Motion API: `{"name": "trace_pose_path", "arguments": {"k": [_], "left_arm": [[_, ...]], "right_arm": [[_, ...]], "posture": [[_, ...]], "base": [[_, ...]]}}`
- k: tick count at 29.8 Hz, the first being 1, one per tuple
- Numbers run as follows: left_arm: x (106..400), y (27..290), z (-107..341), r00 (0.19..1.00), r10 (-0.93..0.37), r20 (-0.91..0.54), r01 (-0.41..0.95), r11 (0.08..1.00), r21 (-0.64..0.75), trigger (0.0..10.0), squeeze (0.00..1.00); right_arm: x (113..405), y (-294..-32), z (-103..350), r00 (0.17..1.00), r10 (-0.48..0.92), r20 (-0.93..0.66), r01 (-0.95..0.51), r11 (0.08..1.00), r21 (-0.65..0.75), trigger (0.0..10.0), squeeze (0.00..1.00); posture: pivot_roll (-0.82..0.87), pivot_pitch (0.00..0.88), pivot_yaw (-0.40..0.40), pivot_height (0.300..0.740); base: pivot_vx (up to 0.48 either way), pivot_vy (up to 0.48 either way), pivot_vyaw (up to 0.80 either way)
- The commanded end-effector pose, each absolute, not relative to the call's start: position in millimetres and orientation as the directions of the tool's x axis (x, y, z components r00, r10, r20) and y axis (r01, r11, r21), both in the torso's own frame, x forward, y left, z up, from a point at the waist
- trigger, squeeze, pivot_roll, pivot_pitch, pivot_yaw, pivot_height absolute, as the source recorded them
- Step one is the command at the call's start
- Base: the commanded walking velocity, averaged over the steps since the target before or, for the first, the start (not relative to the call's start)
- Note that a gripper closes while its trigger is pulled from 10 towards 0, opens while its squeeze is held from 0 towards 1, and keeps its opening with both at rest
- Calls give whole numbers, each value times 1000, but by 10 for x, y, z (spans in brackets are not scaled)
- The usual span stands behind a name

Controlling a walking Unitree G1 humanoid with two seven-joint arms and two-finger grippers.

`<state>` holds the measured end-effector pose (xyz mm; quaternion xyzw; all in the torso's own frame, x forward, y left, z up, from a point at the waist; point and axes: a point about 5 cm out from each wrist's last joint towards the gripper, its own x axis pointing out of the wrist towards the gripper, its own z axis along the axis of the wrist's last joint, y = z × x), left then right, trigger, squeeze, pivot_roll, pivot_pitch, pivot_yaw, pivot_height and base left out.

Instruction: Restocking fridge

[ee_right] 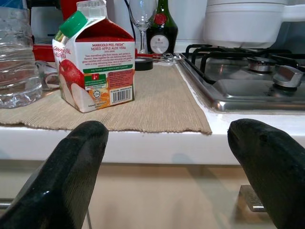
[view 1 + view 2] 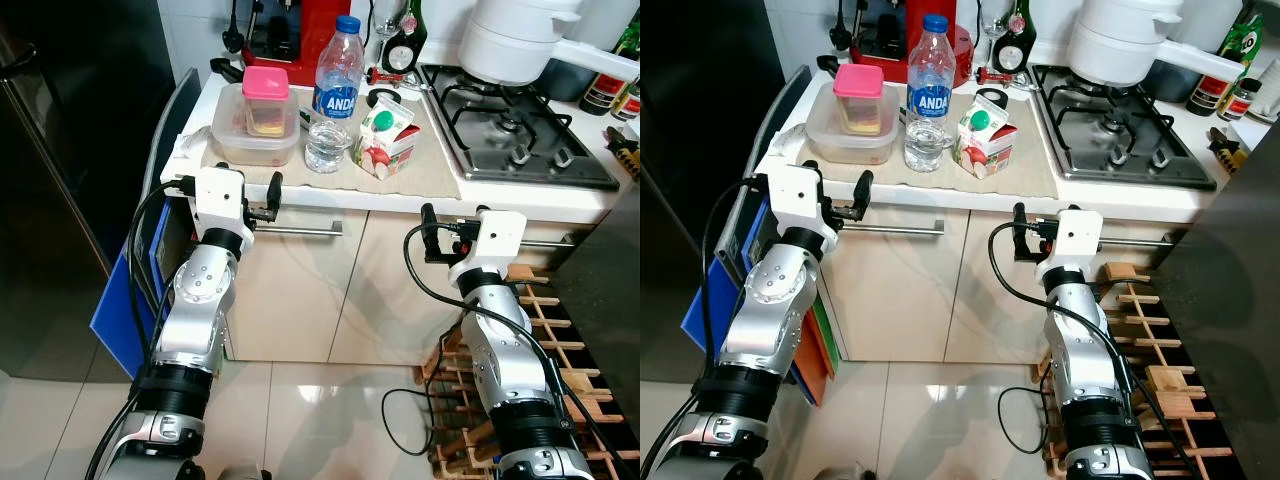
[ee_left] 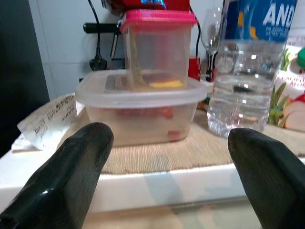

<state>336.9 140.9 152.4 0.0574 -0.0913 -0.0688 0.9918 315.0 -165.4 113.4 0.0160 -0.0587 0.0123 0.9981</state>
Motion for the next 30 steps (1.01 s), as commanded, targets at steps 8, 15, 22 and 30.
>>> {"name": "trace_pose_path", "arguments": {"k": [8, 15, 22, 30], "left_arm": [[3434, 1331, 1531, 974, -164, 157, 153, 985, 83, 10000, 0], [3375, 1363, 1365, 989, -110, 101, 104, 993, 55, 10000, 0], [3438, 1204, 1389, 989, -70, 129, 63, 997, 54, 10000, 0], [3476, 1340, 1700, 971, 10, 241, -36, 994, 104, 10000, 0]], "right_arm": [[3197, -1679, 1129, 994, 12, 109, -15, 1000, 26, 10000, 0], [3100, -1629, 1018, 998, 24, 63, -25, 1000, 15, 10000, 0], [3097, -1789, 1016, 998, 37, 43, -35, 999, -39, 10000, 0], [3150, -1719, 1070, 996, 71, 51, -69, 997, -41, 10000, 0]], "posture": [[135, 0, -69, 740], [92, 0, -85, 740], [78, 0, -141, 740], [109, 0, -142, 740]], "base": [[163, -175, 0], [351, -48, 0], [0, 0, 0], [0, 0, 0]]}}
